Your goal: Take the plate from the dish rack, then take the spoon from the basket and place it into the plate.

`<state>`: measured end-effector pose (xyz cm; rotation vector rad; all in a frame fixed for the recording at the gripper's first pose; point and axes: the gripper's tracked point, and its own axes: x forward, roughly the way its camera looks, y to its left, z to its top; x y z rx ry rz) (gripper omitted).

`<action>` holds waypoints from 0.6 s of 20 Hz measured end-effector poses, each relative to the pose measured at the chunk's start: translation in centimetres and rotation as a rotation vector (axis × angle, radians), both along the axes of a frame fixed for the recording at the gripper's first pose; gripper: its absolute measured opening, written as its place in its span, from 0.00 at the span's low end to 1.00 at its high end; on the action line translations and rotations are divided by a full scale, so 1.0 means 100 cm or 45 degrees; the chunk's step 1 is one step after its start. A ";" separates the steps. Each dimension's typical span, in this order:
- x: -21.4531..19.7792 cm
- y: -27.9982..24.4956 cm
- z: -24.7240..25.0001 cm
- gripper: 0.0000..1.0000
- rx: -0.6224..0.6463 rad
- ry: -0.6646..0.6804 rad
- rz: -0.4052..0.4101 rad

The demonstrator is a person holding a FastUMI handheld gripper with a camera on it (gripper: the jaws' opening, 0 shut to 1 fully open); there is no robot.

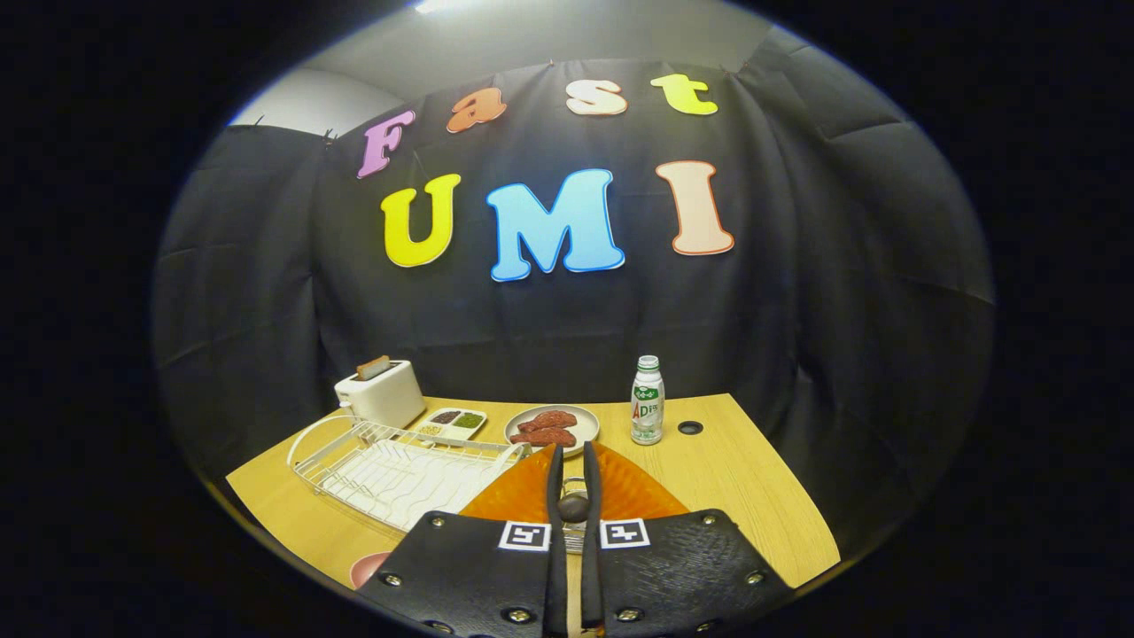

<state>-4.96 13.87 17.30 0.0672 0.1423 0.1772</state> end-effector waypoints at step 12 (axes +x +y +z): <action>-0.087 0.061 -0.039 0.06 -0.043 0.161 0.196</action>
